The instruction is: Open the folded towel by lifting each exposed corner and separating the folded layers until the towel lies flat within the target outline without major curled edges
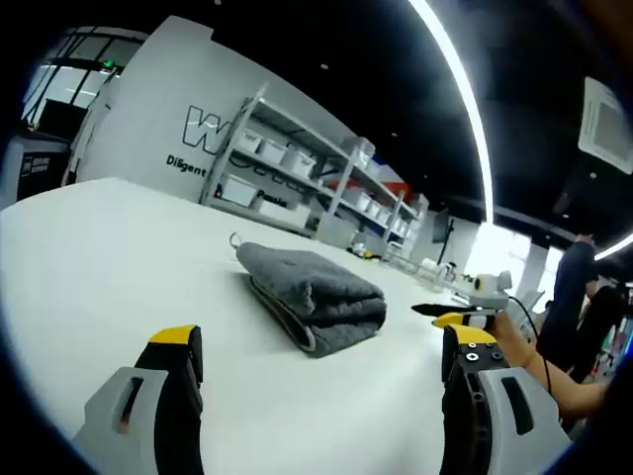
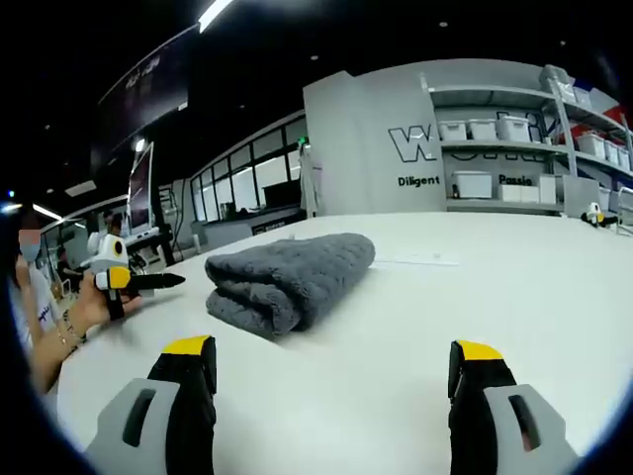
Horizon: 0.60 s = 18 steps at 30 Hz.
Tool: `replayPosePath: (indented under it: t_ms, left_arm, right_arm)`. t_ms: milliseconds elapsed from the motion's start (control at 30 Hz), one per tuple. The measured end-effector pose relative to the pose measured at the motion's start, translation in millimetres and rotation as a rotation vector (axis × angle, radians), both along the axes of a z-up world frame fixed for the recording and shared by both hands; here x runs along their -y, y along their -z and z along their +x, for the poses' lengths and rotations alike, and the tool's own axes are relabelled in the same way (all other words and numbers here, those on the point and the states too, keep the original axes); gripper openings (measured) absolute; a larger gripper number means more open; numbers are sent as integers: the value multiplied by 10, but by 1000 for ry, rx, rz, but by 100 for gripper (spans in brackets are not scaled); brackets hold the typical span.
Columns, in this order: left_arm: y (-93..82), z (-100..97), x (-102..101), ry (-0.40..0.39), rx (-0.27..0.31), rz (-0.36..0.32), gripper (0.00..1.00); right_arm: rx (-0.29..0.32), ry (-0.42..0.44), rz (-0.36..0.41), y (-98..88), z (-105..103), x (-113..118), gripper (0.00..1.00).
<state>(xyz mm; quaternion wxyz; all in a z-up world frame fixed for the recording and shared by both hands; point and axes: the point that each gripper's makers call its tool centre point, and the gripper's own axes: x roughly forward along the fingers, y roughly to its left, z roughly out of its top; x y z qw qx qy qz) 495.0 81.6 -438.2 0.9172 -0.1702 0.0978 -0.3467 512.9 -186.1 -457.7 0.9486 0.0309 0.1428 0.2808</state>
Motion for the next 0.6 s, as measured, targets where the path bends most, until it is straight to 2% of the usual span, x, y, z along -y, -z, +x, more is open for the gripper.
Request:
replayPosePath:
  t_ms: [600]
  left_arm:
    - [23, -11, 38, 11, -2, 22, 99]
  right_arm:
    - [-19, -14, -23, 61, -17, -20, 100]
